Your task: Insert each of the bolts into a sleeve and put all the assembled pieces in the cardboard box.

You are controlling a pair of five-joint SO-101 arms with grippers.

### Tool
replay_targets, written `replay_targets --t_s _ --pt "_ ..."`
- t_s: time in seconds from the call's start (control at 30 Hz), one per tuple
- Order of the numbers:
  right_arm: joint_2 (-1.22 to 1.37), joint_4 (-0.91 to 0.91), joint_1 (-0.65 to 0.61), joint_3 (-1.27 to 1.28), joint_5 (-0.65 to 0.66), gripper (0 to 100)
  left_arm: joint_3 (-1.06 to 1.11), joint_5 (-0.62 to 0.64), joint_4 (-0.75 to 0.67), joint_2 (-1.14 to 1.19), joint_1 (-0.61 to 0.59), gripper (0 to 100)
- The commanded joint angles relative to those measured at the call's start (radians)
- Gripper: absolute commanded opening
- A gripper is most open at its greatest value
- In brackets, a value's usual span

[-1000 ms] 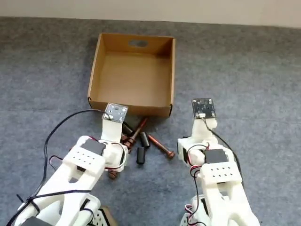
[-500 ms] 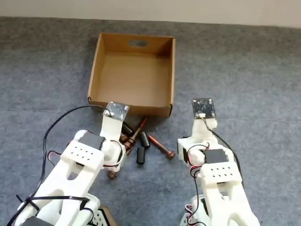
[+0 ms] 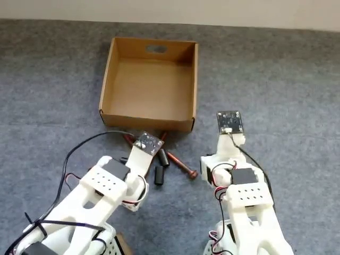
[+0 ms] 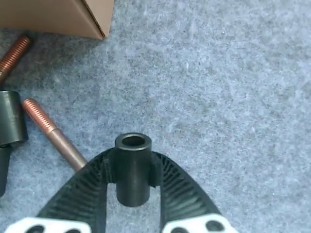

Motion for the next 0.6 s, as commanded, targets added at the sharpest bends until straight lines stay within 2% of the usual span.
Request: replay_targets --t_s 0.0,0.3,0.5,0.57 --pt "-0.022 -0.015 -0.004 -0.005 -0.005 0.5 0.048 -0.005 -0.123 -0.007 0.013 17" --pt "-0.022 -0.015 -0.004 -0.005 -0.005 0.5 0.054 -0.005 -0.150 -0.008 0.013 16" --pt "-0.022 -0.015 -0.004 -0.005 -0.005 0.5 0.030 -0.006 -0.149 -0.013 0.013 0" --pt "-0.022 -0.015 -0.004 -0.005 -0.005 0.5 0.030 -0.006 -0.149 -0.013 0.013 1"
